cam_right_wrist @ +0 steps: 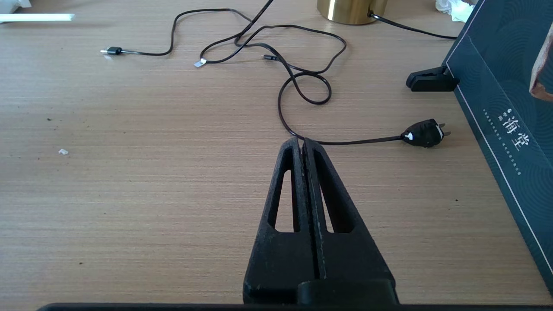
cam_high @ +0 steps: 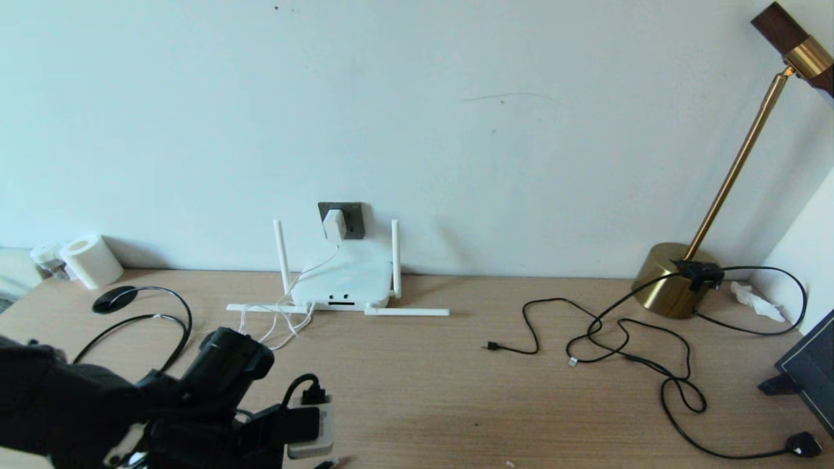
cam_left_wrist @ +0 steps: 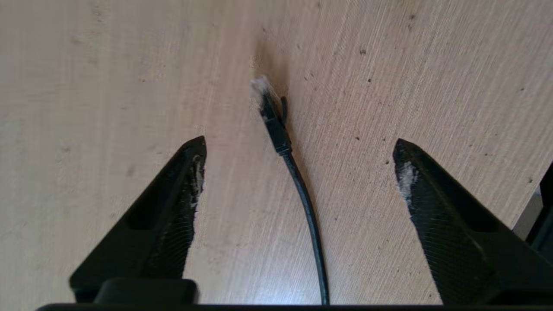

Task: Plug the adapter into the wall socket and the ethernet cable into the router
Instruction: Pick up cable

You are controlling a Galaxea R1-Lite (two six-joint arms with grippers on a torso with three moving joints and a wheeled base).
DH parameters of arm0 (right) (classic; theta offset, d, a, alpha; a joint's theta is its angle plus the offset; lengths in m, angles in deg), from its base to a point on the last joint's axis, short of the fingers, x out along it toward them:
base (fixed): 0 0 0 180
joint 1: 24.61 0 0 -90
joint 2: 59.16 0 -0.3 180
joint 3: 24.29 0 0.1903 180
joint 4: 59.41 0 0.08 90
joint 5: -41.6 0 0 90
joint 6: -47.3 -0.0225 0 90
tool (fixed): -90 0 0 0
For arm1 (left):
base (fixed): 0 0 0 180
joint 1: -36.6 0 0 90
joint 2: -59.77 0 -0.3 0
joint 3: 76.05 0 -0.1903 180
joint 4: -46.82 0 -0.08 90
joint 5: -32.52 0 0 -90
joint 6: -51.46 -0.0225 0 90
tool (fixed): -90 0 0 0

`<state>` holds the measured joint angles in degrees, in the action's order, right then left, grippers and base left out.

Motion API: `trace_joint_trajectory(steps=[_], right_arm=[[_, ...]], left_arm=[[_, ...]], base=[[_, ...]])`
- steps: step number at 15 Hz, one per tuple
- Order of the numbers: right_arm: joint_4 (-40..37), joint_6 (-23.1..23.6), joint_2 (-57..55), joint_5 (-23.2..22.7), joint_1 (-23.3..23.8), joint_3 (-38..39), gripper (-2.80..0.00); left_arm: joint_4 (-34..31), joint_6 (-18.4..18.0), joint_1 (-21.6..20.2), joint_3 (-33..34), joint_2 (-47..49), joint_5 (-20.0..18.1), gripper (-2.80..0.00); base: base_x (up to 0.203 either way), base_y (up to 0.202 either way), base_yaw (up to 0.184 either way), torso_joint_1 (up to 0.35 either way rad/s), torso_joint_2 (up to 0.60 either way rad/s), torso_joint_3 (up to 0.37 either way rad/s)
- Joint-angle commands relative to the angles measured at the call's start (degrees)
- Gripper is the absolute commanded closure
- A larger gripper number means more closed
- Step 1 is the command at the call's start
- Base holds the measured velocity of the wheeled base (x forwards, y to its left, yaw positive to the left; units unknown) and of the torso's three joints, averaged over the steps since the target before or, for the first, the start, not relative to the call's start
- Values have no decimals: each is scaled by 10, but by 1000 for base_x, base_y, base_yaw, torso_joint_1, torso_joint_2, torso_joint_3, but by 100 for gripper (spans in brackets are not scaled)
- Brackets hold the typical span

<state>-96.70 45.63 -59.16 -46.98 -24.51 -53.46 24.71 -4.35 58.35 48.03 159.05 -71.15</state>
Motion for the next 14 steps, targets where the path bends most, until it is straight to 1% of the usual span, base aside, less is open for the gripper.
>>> trace_joint_trajectory(steps=[1,6,8,10,11,14], right_arm=[[-1,0,0,1,0,0,0],[-1,0,0,0,0,1,0],[-1,0,0,0,0,0,0],[-1,0,0,0,0,0,0],[-1,0,0,0,0,0,0],[-1,0,0,0,0,0,0]], left_arm=[[3,-4,0,-4,31,0,-280],[5,-10,-1,-3,49,0,-280],[0,-26,-5,0,50,1,-280],[2,-28,-5,7,51,3,-280],[2,-28,-5,8,51,3,0],[6,-28,-5,12,52,3,0]], base=[[0,0,0,0,0,0],[0,0,0,0,0,0],[0,0,0,0,0,0],[0,0,0,0,0,0],[0,0,0,0,0,0],[0,0,0,0,0,0]])
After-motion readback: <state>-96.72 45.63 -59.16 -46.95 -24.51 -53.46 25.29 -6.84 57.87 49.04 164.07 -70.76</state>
